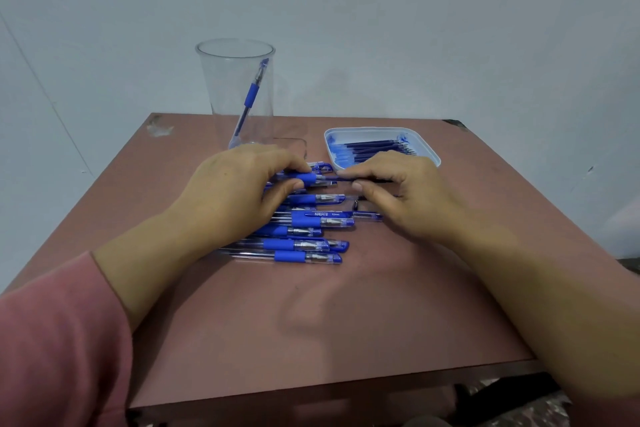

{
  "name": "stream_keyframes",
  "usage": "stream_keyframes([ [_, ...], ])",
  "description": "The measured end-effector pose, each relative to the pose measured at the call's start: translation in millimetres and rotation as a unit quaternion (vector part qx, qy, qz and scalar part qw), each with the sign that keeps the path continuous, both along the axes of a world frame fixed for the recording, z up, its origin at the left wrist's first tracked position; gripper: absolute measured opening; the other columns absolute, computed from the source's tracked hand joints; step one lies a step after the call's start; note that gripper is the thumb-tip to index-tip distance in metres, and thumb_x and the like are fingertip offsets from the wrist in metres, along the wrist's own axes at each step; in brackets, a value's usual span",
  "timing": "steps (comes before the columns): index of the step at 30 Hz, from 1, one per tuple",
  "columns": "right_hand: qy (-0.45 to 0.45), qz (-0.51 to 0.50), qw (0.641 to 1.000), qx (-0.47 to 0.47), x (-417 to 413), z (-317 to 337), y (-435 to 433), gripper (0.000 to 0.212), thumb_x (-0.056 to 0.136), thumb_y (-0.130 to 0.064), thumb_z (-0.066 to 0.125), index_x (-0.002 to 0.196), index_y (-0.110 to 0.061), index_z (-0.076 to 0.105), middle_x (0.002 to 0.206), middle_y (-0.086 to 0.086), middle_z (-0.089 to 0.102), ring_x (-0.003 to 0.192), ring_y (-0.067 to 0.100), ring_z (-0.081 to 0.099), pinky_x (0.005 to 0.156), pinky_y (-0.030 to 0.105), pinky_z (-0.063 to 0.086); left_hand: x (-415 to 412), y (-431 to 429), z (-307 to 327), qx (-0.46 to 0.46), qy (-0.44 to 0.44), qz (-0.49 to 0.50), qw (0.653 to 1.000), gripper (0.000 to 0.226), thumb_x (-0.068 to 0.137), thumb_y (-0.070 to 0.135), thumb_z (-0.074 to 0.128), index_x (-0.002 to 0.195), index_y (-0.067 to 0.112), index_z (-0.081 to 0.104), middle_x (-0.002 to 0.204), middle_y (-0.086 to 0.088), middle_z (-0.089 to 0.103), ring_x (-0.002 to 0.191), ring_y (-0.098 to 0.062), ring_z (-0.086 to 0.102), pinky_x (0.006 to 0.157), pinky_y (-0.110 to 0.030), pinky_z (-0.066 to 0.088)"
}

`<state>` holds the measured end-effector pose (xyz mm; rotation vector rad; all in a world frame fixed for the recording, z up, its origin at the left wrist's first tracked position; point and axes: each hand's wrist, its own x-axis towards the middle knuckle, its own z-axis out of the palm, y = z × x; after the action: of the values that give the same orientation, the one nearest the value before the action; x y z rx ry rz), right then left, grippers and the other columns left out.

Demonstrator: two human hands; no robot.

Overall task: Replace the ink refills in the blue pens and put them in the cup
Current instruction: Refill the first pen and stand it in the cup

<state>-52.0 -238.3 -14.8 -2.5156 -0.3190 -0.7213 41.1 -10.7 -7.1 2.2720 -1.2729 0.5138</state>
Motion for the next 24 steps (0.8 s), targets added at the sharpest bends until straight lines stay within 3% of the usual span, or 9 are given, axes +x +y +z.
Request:
stream_keyframes([
  [4,-0.018,-0.043,0.999,0.019,-6,2,-19,0.024,0.088,-0.009,0.063,0.105,-0.022,0.072,0.095,-0.024,0.062,0.094,0.001,0.060,0.084,0.008,0.042,6,2,0,-0.008,0.015,0.028,0.999,0.016,0.090,0.024,0.061,0.106,0.027,0.066,0.097,0.009,0.067,0.090,-0.017,0.059,0.079,-0.037,0.048],
  [7,-0.001,-0.075,0.997,0.028,-8,3,-33,0.031,0.088,-0.004,0.064,0.100,-0.032,0.067,0.094,-0.027,0.060,0.093,-0.008,0.058,0.081,0.002,0.039,7,3,1,-0.018,0.023,0.043,0.999,0.016,0.090,0.021,0.062,0.105,0.026,0.066,0.098,0.009,0.066,0.091,-0.018,0.060,0.078,-0.036,0.046],
  [10,0.045,-0.084,0.995,-0.002,-6,2,-42,0.031,0.088,-0.005,0.065,0.099,-0.034,0.069,0.091,-0.030,0.059,0.090,-0.017,0.054,0.081,0.002,0.038,6,2,1,-0.020,0.038,0.045,0.998,0.015,0.091,0.021,0.062,0.104,0.026,0.065,0.098,0.010,0.066,0.091,-0.016,0.059,0.079,-0.036,0.047],
  [14,0.100,-0.088,0.989,-0.058,-6,3,-43,0.022,0.090,-0.014,0.064,0.103,-0.030,0.073,0.088,-0.029,0.060,0.089,-0.015,0.053,0.078,0.007,0.037,5,2,1,-0.025,0.049,0.030,0.998,0.015,0.090,0.021,0.062,0.104,0.026,0.066,0.096,0.011,0.066,0.090,-0.015,0.060,0.080,-0.037,0.049],
  [18,0.096,-0.065,0.987,-0.112,-3,5,-38,0.023,0.088,-0.015,0.066,0.107,-0.026,0.072,0.094,-0.028,0.060,0.089,-0.023,0.046,0.080,-0.002,0.031,4,1,1,-0.023,0.053,0.024,0.998,0.016,0.090,0.023,0.063,0.105,0.026,0.066,0.093,0.014,0.063,0.088,-0.012,0.059,0.079,-0.033,0.048],
  [24,0.062,-0.109,0.989,-0.084,-6,18,-36,0.020,0.089,-0.018,0.066,0.106,-0.028,0.071,0.090,-0.034,0.053,0.091,-0.005,0.046,0.082,0.004,0.031,4,2,2,-0.020,0.062,0.023,0.998,0.017,0.091,0.024,0.061,0.106,0.030,0.065,0.092,0.021,0.058,0.088,-0.008,0.057,0.077,-0.030,0.046],
])
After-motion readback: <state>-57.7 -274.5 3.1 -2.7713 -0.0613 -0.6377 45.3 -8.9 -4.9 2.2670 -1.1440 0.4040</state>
